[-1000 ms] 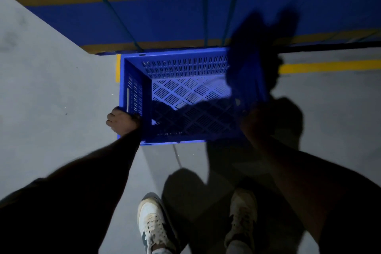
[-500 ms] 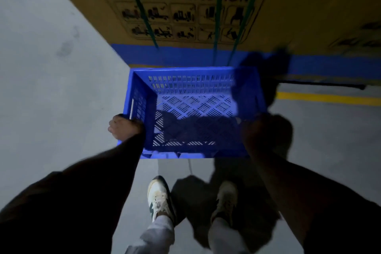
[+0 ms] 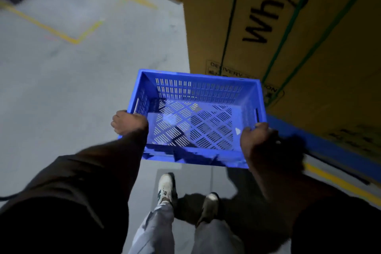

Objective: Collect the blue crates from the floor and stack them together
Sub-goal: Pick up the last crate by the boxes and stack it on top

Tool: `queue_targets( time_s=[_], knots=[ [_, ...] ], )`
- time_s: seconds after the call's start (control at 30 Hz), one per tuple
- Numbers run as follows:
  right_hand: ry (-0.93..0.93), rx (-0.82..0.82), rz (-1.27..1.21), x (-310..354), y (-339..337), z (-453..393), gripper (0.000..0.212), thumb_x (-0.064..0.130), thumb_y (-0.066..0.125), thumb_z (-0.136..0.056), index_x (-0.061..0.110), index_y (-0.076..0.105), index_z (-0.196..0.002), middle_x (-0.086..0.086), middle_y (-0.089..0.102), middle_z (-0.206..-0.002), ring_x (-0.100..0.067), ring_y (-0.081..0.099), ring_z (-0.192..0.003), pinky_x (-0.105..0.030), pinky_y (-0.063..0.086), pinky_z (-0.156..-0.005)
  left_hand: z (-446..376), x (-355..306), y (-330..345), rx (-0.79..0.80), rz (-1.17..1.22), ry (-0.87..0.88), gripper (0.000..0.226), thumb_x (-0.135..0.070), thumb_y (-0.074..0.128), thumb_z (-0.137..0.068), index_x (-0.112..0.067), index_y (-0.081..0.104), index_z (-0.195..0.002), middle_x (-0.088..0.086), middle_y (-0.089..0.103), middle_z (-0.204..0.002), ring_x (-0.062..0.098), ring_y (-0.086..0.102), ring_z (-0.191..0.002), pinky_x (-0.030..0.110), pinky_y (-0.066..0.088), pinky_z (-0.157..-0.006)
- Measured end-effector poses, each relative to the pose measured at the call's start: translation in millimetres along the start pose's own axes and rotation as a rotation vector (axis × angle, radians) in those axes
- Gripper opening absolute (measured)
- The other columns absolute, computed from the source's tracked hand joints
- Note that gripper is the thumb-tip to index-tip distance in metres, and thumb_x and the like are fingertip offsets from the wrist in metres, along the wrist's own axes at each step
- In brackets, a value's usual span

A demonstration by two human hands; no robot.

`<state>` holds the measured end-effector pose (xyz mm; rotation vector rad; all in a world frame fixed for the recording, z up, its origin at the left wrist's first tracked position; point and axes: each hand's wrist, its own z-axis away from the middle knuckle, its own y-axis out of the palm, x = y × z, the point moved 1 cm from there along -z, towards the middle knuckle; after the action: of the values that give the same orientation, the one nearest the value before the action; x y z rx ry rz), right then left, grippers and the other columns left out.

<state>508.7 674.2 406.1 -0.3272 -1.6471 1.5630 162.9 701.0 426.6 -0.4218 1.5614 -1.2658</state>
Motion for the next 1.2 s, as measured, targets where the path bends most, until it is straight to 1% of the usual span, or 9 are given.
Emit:
queue_targets(
  time_s=[0.07,0.13,0.3,0.47,0.6,0.7,0.83,1.0,1.2],
  knots=[
    [-0.003,0.002,-0.065,28.6,-17.8,15.2,0.036,0.031,0.062,-0.077,0.013,0.062,-0.108,-0.023,0.054,-0.118,-0.041,0.048,-0.114,-0.046,0.037,-0.098,-8.0,10.2,-39.6,-0.054,0.035,-0.07,0.038,-0.021,0.056,-0.086,-0.006,0.058,-0.12,0.018,0.057,-0.126,0.038,0.048,-0.122,0.045,0.041,-0.103],
    [-0.059,-0.017,-0.102,67.6,-31.3,25.0,0.033,0.028,0.066,-0.075,0.014,0.064,-0.106,-0.024,0.053,-0.119,-0.042,0.046,-0.116,-0.047,0.034,-0.097,-18.6,21.4,-73.0,-0.077,0.079,-0.131,0.038,-0.021,0.056,-0.086,-0.006,0.059,-0.12,0.018,0.057,-0.126,0.038,0.048,-0.122,0.045,0.041,-0.104],
    [-0.226,0.007,-0.163,150.3,-41.0,59.0,0.028,0.028,0.068,-0.076,0.017,0.065,-0.102,-0.022,0.053,-0.119,-0.04,0.043,-0.12,-0.047,0.032,-0.101,-55.8,58.1,-138.9,-0.135,0.153,-0.282,0.039,-0.021,0.058,-0.084,-0.006,0.061,-0.12,0.017,0.058,-0.127,0.038,0.049,-0.123,0.046,0.043,-0.104],
    [-0.327,0.061,-0.155,224.4,-31.5,109.0,0.029,0.026,0.067,-0.076,0.016,0.066,-0.103,-0.023,0.052,-0.12,-0.04,0.044,-0.119,-0.047,0.033,-0.099,-105.8,97.1,-186.2,-0.194,0.228,-0.425,0.04,-0.014,0.057,-0.078,-0.006,0.064,-0.116,0.015,0.061,-0.122,0.036,0.052,-0.12,0.047,0.045,-0.102],
    [-0.372,0.16,-0.179,281.6,-10.6,157.7,0.033,0.025,0.066,-0.079,0.013,0.062,-0.109,-0.026,0.05,-0.124,-0.043,0.04,-0.123,-0.051,0.033,-0.101,-154.3,137.2,-217.2,-0.228,0.265,-0.507,0.038,-0.013,0.059,-0.076,-0.007,0.066,-0.113,0.015,0.062,-0.119,0.036,0.053,-0.117,0.048,0.047,-0.101],
    [-0.427,0.229,-0.158,327.3,7.6,197.3,0.037,0.023,0.064,-0.081,0.008,0.056,-0.114,-0.026,0.048,-0.126,-0.044,0.04,-0.122,-0.054,0.033,-0.102,-193.7,169.3,-240.6,-0.249,0.285,-0.559,0.038,-0.013,0.06,-0.076,-0.004,0.065,-0.113,0.017,0.062,-0.119,0.038,0.054,-0.117,0.049,0.047,-0.1],
    [-0.496,0.274,-0.111,386.0,30.9,249.9,0.041,0.023,0.062,-0.083,0.006,0.052,-0.118,-0.025,0.047,-0.129,-0.043,0.04,-0.122,-0.051,0.032,-0.102,-243.1,210.2,-273.1,-0.276,0.303,-0.622,0.037,-0.012,0.061,-0.077,-0.001,0.064,-0.113,0.018,0.063,-0.119,0.038,0.054,-0.117,0.049,0.048,-0.1],
    [-0.612,0.325,-0.096,458.0,65.4,318.9,0.042,0.023,0.062,-0.081,0.006,0.051,-0.118,-0.026,0.048,-0.128,-0.043,0.041,-0.122,-0.05,0.033,-0.101,-295.9,258.5,-308.9,-0.351,0.321,-0.721,0.039,-0.012,0.061,-0.077,0.0,0.063,-0.114,0.019,0.061,-0.121,0.039,0.053,-0.117,0.05,0.047,-0.101],
    [-0.755,0.443,-0.032,548.8,123.8,394.5,0.045,0.022,0.062,-0.081,0.006,0.048,-0.12,-0.026,0.048,-0.129,-0.041,0.042,-0.122,-0.048,0.033,-0.1,-350.4,311.7,-335.5,-0.47,0.328,-0.913,0.034,-0.008,0.062,-0.078,-0.001,0.063,-0.111,0.019,0.06,-0.121,0.039,0.05,-0.12,0.048,0.045,-0.101]
  ],
)
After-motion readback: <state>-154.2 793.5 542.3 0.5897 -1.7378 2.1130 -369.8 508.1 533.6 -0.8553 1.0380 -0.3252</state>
